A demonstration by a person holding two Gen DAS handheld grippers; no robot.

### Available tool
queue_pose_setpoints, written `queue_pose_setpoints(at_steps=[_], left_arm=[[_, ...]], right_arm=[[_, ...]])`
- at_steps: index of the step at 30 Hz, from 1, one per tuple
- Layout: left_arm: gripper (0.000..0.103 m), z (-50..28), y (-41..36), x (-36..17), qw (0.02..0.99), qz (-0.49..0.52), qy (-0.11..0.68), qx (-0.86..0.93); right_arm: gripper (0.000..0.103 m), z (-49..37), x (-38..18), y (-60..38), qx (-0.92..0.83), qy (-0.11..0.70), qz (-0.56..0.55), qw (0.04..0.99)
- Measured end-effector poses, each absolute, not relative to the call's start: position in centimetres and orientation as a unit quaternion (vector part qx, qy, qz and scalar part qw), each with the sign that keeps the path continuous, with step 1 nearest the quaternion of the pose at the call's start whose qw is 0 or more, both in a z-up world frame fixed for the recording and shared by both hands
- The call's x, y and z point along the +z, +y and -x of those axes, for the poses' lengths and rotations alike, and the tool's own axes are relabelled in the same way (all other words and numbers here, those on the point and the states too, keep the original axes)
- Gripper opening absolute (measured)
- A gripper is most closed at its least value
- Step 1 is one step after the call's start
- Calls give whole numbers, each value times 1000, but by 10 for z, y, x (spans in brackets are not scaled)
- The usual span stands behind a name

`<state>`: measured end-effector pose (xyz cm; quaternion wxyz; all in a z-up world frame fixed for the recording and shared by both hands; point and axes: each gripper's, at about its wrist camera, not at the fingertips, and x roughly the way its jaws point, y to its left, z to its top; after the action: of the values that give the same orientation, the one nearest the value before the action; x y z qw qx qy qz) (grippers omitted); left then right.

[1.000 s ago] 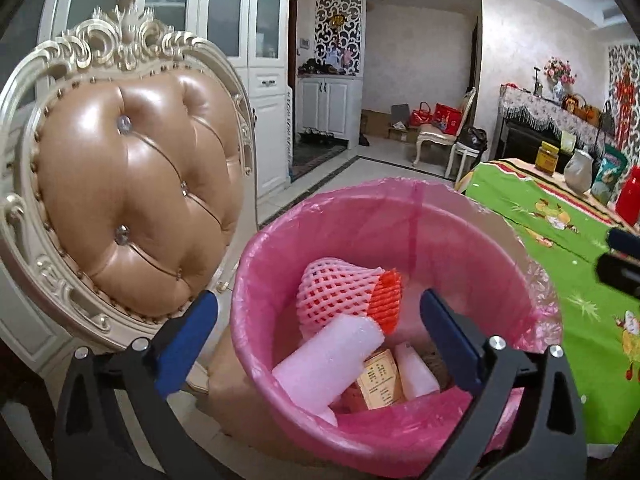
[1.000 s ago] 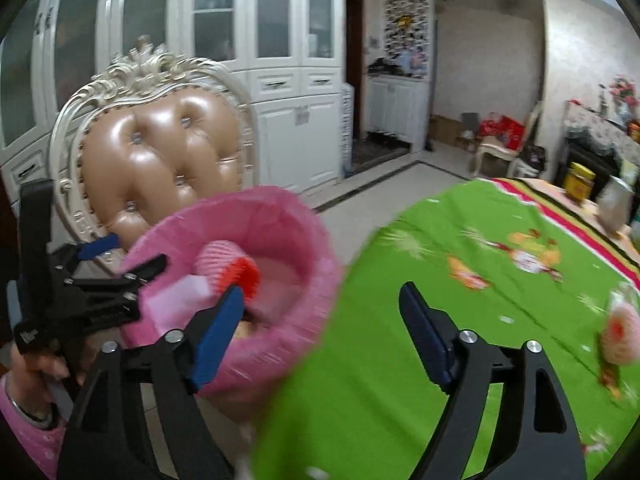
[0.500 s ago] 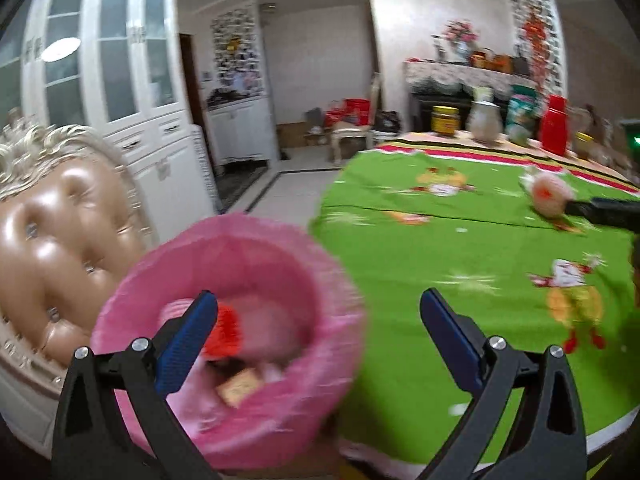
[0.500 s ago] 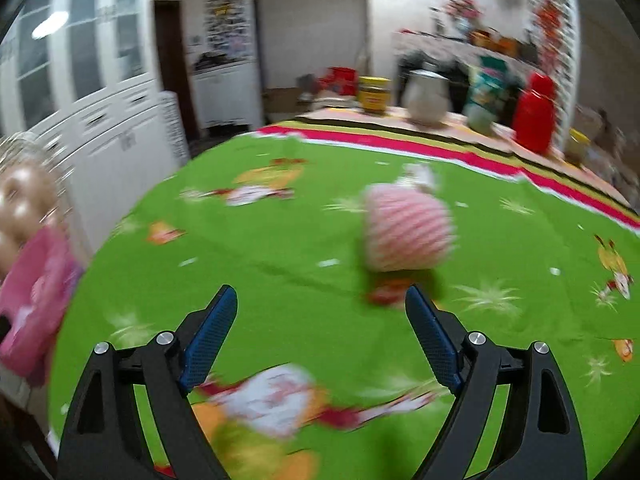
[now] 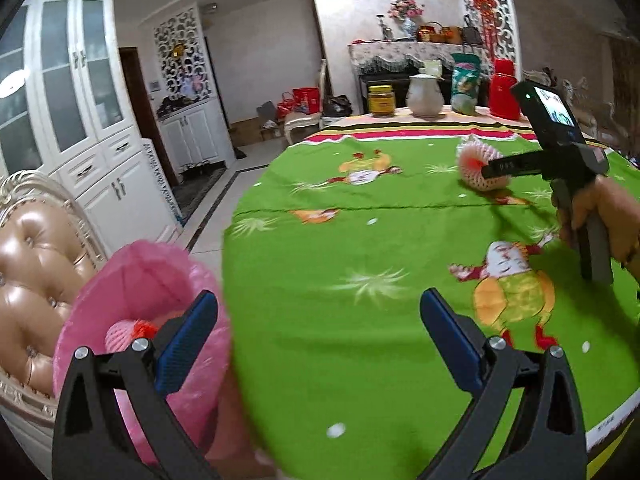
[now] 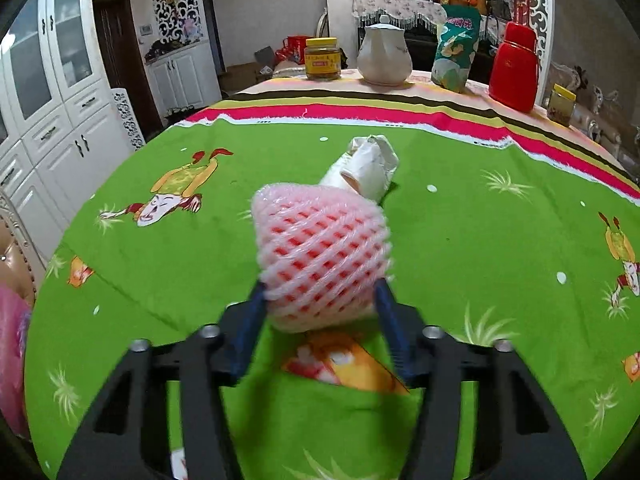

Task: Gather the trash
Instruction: 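Grasp a pink foam fruit net with the right tool, then grasp the white paper cup with the left tool while the right tool holds the net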

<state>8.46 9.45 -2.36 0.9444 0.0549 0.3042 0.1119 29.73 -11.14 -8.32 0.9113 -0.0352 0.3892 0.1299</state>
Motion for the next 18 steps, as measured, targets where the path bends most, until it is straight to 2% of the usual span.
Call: queue_pose_setpoints(at_steps=[1, 5, 18], left_arm=[[98, -92, 89, -22, 945, -54, 306, 105], [98, -130, 63, -17, 947, -45, 312, 65], [98, -268, -35, -27, 938, -21, 346, 3]], right_arm=[[27, -293, -81, -118, 130, 385, 35, 913], [21, -277, -73, -157, 125, 366, 14, 922], [20, -256, -74, -282, 48, 331, -58, 941]])
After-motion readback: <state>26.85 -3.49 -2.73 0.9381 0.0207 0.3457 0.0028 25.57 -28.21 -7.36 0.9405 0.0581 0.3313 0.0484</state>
